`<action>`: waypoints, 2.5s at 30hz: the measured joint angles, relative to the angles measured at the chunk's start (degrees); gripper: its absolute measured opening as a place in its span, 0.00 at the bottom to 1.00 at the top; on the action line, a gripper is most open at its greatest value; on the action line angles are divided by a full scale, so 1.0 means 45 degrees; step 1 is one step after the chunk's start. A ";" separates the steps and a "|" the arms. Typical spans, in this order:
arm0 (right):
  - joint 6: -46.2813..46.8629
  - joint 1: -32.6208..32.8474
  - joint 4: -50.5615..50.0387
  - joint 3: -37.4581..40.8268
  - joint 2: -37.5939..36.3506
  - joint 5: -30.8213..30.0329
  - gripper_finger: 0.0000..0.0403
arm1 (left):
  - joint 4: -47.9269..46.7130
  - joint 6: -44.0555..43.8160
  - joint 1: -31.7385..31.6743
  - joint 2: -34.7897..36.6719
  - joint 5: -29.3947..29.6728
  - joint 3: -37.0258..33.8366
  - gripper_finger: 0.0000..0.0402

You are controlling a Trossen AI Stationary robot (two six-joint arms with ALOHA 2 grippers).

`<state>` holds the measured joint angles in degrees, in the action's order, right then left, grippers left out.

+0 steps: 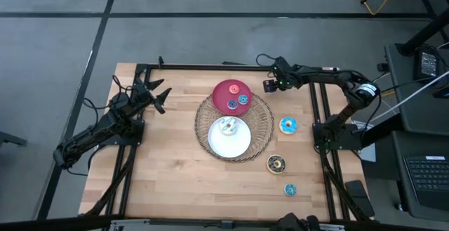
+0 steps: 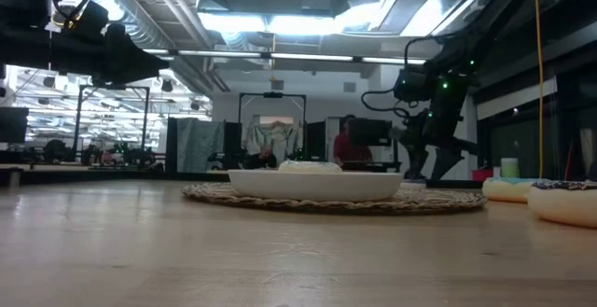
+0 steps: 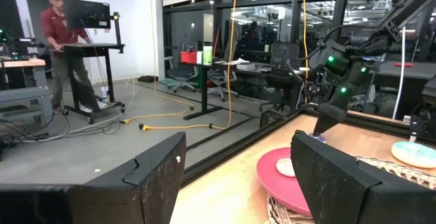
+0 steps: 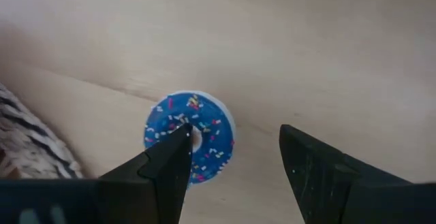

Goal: Pick & Place donuts
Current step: Put the small blue donut on the red plate

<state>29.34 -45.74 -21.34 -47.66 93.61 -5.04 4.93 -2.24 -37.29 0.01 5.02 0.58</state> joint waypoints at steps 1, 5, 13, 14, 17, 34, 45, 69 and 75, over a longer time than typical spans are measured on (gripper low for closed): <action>-0.0009 0.0052 0.0000 0.0000 0.0127 -0.0004 0.55 | 0.0000 0.0000 0.0000 0.0000 -0.0004 0.0000 0.64; -0.0311 0.0090 0.0220 -0.0005 0.0500 -0.0010 0.55 | 0.0000 0.0000 0.0000 0.0000 -0.0001 0.0000 0.64; -0.0348 0.0106 0.0248 -0.0010 0.0580 0.0072 0.34 | 0.0000 0.0000 0.0001 0.0000 0.0000 0.0000 0.64; -0.0349 0.0108 0.0248 -0.0010 0.0581 0.0086 0.29 | 0.0000 0.0000 0.0003 0.0000 0.0000 0.0000 0.64; -0.0351 0.0104 0.0233 -0.0015 0.0580 0.0091 0.14 | 0.0000 0.0000 -0.0001 0.0000 0.0000 0.0000 0.64; -0.3242 0.1132 -0.3301 -0.2295 0.0488 0.0087 0.02 | 0.0000 0.0000 -0.0002 0.0000 -0.0001 0.0000 0.64; -0.4832 0.2737 -0.4529 -0.6245 0.0658 -0.0483 0.04 | 0.0000 0.0000 0.0002 0.0000 0.0000 0.0000 0.64; -0.7534 0.5135 -0.6173 -1.3401 0.6390 -0.0403 0.03 | 0.0000 0.0000 0.0003 0.0000 -0.0005 0.0000 0.64; -0.8011 0.5558 -0.6196 -1.3401 0.7073 -0.0461 0.03 | 0.0000 0.0000 0.0002 0.0000 -0.0010 0.0000 0.64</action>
<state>-6.71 -20.73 -49.23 -107.96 125.44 -7.11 4.93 -2.24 -37.28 0.01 4.97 0.58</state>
